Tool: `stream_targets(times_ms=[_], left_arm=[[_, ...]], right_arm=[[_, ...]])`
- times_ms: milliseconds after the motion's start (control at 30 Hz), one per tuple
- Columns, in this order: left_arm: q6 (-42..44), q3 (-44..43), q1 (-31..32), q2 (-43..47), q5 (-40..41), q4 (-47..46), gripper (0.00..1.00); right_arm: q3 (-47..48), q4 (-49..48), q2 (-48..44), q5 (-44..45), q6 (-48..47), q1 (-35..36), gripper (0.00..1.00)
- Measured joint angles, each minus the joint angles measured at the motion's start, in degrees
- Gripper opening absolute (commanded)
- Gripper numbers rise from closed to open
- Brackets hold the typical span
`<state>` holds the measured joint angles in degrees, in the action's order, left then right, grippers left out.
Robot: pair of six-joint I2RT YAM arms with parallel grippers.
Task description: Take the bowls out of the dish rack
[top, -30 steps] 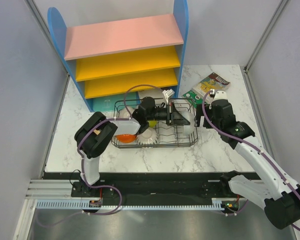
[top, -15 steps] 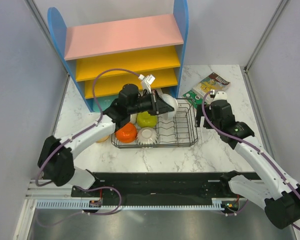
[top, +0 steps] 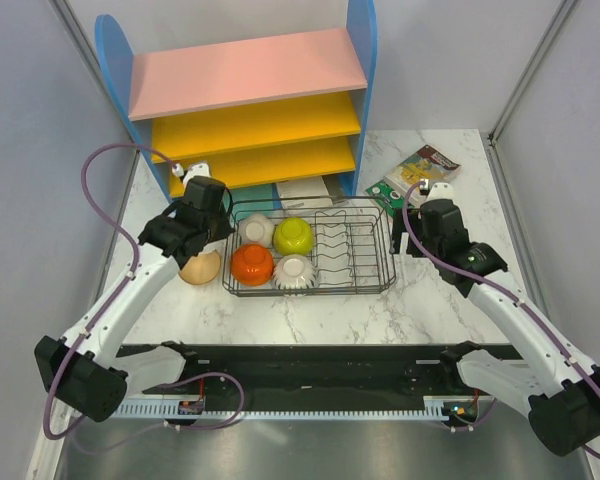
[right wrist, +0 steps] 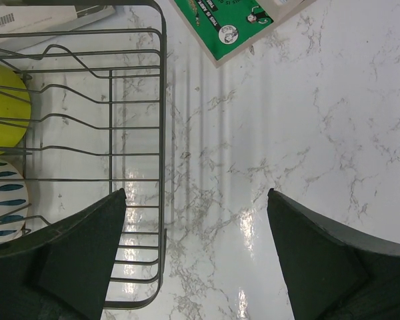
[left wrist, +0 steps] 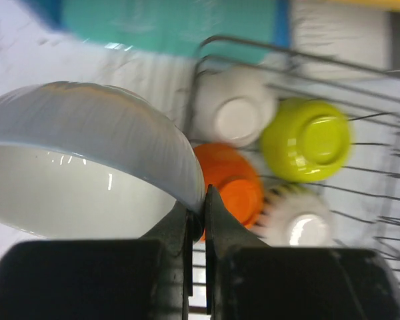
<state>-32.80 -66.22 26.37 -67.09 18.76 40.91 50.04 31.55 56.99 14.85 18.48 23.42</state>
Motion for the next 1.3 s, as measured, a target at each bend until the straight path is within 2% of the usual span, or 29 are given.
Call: stream_targets(times_ms=[167, 333, 867, 967, 1000, 1067, 1100, 1200, 1300], left_arm=[[-0.17, 5.81, -4.24, 1.99, 3.80, 7.08, 0.02], [-0.07, 6.58, -8.22, -1.07, 3.48, 7.45, 0.02], [1.97, 6.91, -8.79, -13.25, -2.84, 3.93, 0.10], [1.99, 7.10, -8.79, -13.55, -2.84, 3.91, 0.14], [2.03, 7.13, -8.79, -13.81, -2.80, 3.91, 0.21], [2.32, 7.15, -9.03, -14.23, -2.67, 3.98, 0.24], [2.43, 7.17, -9.20, -14.43, -2.58, 3.96, 0.31], [3.13, 7.17, -9.46, -14.75, -2.08, 3.69, 0.41], [3.61, 7.26, -9.64, -15.28, -1.66, 3.30, 0.41]], right_arm=[[-0.42, -0.72, 0.13, -0.55, 0.20, 0.00, 0.94], [-0.74, -0.79, 0.13, -0.61, 0.20, 0.00, 0.95], [-1.22, -0.76, 0.11, -0.87, 0.20, 0.00, 0.95], [-1.22, -0.74, 0.13, -0.87, 0.20, 0.00, 0.95], [-1.22, -0.76, 0.13, -0.87, 0.20, 0.00, 0.95], [-1.22, -0.74, 0.13, -0.87, 0.20, 0.00, 0.95], [-1.22, -0.74, 0.13, -0.85, 0.20, 0.00, 0.95], [-1.22, -0.74, 0.13, -0.85, 0.20, 0.00, 0.95], [-1.22, -0.74, 0.13, -0.85, 0.20, 0.00, 0.95]])
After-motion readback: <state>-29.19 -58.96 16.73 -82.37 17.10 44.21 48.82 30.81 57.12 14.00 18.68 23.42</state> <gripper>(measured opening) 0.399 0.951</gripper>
